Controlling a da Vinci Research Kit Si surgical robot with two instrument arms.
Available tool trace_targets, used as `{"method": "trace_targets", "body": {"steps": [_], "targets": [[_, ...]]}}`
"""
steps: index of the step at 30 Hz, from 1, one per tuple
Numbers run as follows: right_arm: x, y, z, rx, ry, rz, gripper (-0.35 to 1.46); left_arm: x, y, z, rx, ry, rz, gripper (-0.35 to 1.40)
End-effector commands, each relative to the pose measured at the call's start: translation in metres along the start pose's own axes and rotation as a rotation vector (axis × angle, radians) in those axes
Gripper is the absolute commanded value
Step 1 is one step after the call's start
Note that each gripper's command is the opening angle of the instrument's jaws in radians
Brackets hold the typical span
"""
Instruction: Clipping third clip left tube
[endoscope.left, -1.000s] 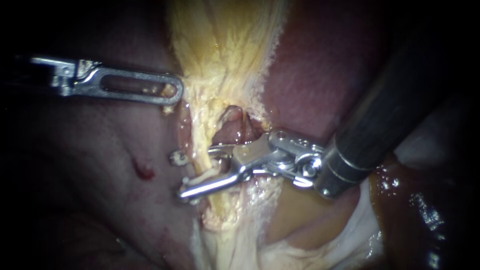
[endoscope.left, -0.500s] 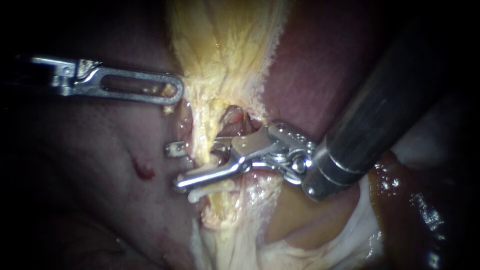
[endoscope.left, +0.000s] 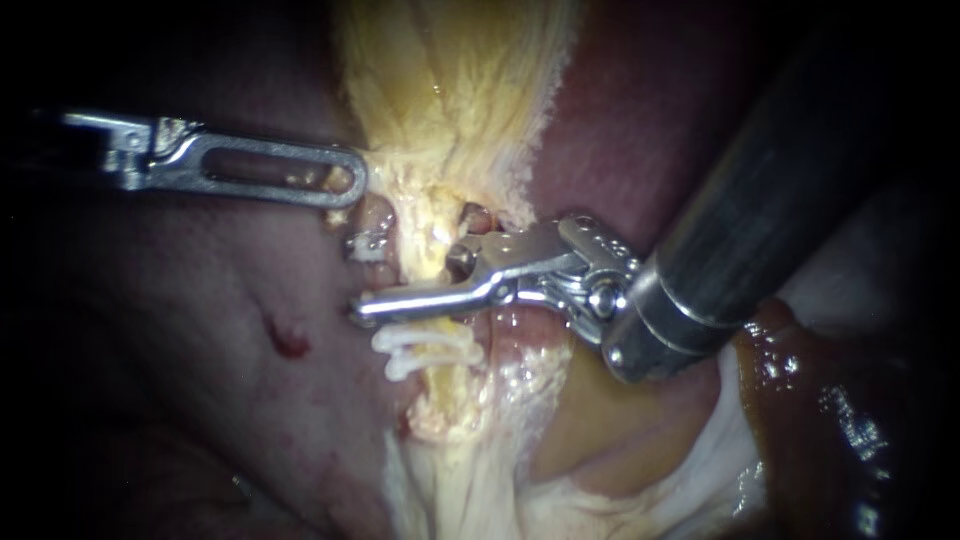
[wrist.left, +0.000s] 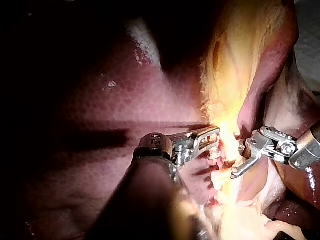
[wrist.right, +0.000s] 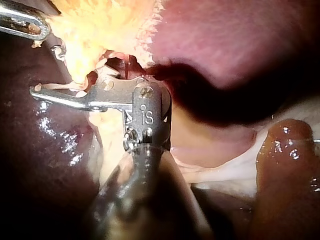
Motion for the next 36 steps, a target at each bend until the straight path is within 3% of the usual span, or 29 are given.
{"method": "trace_targets", "body": {"steps": [1, 9, 23, 27, 36], "targets": [[0.0000, -0.0003, -0.0001, 0.006, -0.004, 0.001, 0.50, 0.0000, 0.0000, 0.0000, 0.000, 0.000, 0.000, -0.35], [0.0007, -0.0022, 0.0007, 0.041, -0.013, 0.006, 0.50, 0.0000, 0.0001, 0.0000, 0.001, 0.000, 0.000, -0.35], [0.0015, -0.0026, -0.0006, 0.031, -0.016, 0.007, 0.40, 0.0000, 0.0002, 0.0000, 0.001, 0.001, 0.001, -0.35], [0.0014, -0.0026, -0.0010, 0.027, -0.017, 0.008, 0.29, 0.0000, 0.0003, 0.0001, 0.001, 0.000, 0.001, -0.35], [0.0015, -0.0028, -0.0022, 0.012, -0.019, 0.010, -0.26, 0.0001, 0.0003, 0.0001, 0.001, 0.000, 0.002, -0.35]]}}
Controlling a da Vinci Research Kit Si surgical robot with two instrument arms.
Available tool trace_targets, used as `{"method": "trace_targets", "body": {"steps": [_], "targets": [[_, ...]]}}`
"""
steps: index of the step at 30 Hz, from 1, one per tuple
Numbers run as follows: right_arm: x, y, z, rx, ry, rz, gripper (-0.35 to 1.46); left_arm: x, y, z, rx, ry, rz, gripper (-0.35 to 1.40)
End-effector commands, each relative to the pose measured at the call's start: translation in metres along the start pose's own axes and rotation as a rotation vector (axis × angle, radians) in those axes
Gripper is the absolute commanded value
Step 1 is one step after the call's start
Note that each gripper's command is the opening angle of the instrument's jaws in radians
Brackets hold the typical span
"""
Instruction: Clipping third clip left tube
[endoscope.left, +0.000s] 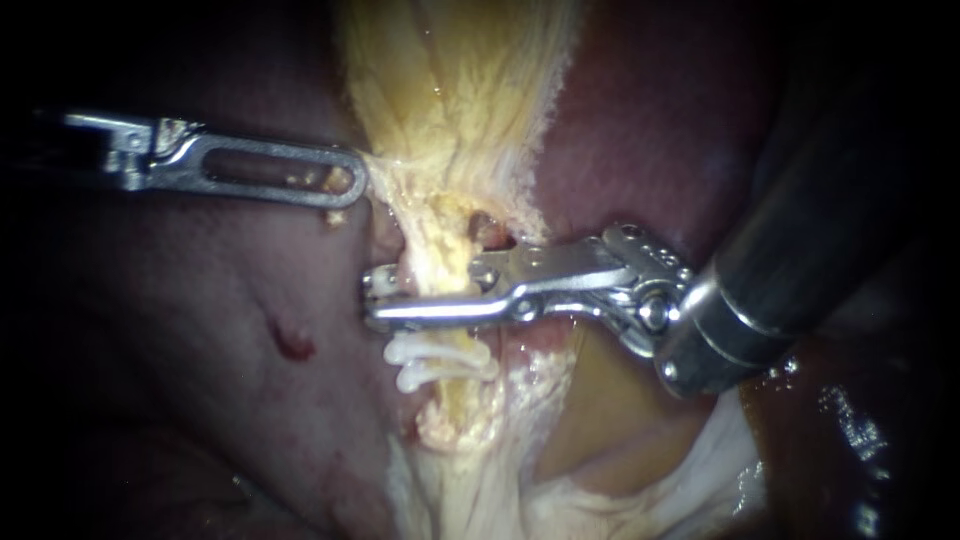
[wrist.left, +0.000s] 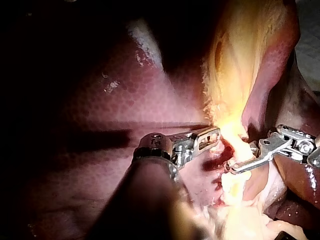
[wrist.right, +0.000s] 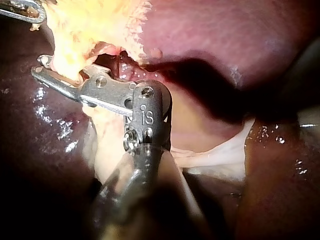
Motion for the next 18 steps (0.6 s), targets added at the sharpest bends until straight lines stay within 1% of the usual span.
{"method": "trace_targets", "body": {"steps": [1, 2, 6, 8, 11, 18], "targets": [[0.0000, 0.0000, -0.0001, -0.001, 0.000, 0.000, -0.31, 0.0000, 0.0000, 0.0000, 0.000, 0.000, 0.000, -0.35], [0.0000, 0.0000, -0.0002, -0.002, 0.000, 0.000, -0.35, 0.0000, 0.0000, 0.0000, 0.000, 0.000, 0.000, -0.35], [-0.0001, -0.0001, -0.0003, -0.010, 0.002, 0.002, -0.35, 0.0000, 0.0001, 0.0000, 0.000, 0.000, 0.000, -0.35], [-0.0003, -0.0002, -0.0004, -0.008, 0.001, 0.002, -0.35, 0.0000, 0.0001, 0.0000, 0.000, 0.000, 0.000, -0.35], [-0.0006, -0.0002, -0.0003, 0.012, -0.008, 0.001, -0.35, -0.0001, 0.0002, 0.0001, 0.000, 0.000, 0.001, -0.35], [-0.0008, -0.0001, -0.0003, 0.011, -0.007, 0.001, -0.35, -0.0001, 0.0003, 0.0001, 0.000, 0.000, 0.001, -0.35]]}}
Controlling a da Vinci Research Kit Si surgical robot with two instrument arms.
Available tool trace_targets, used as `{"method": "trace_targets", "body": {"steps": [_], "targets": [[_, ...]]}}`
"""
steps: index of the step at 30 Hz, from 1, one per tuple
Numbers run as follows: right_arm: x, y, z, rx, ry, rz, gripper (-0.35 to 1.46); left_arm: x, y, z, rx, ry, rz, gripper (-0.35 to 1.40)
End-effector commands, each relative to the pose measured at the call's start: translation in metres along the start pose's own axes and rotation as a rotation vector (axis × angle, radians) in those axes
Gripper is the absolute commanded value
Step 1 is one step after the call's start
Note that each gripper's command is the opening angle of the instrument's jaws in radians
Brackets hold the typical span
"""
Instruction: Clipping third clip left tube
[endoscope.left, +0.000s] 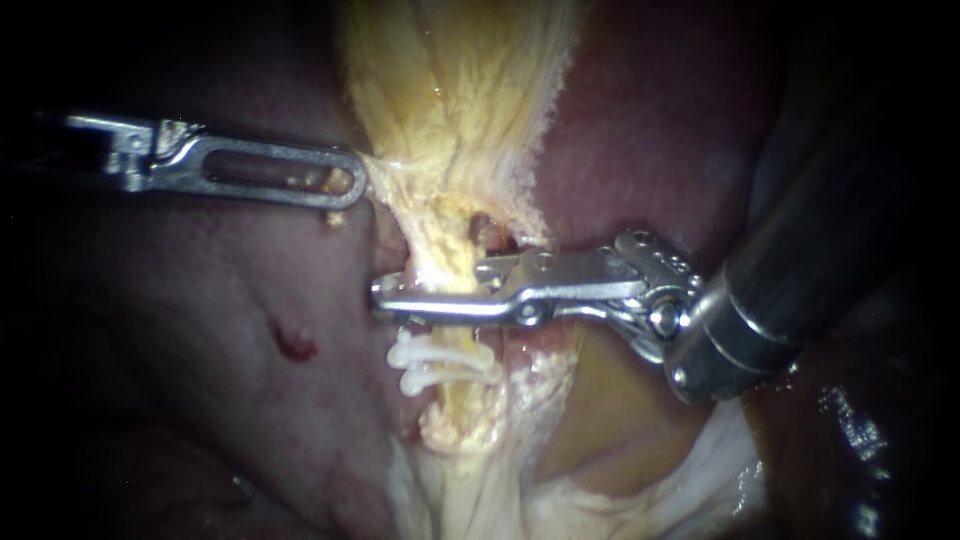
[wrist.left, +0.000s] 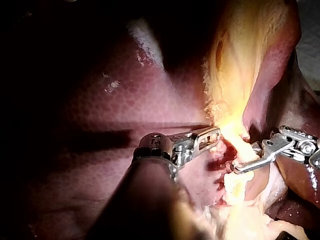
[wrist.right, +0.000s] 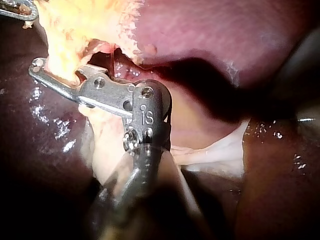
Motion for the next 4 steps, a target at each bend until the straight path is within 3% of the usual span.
{"method": "trace_targets", "body": {"steps": [1, 4], "targets": [[0.0000, 0.0000, 0.0000, -0.001, 0.000, 0.000, -0.35, 0.0000, 0.0000, 0.0000, 0.001, 0.000, 0.000, -0.35], [0.0000, 0.0001, -0.0001, -0.002, 0.000, 0.000, -0.35, 0.0000, 0.0000, 0.0000, 0.001, 0.000, 0.000, -0.35]]}}
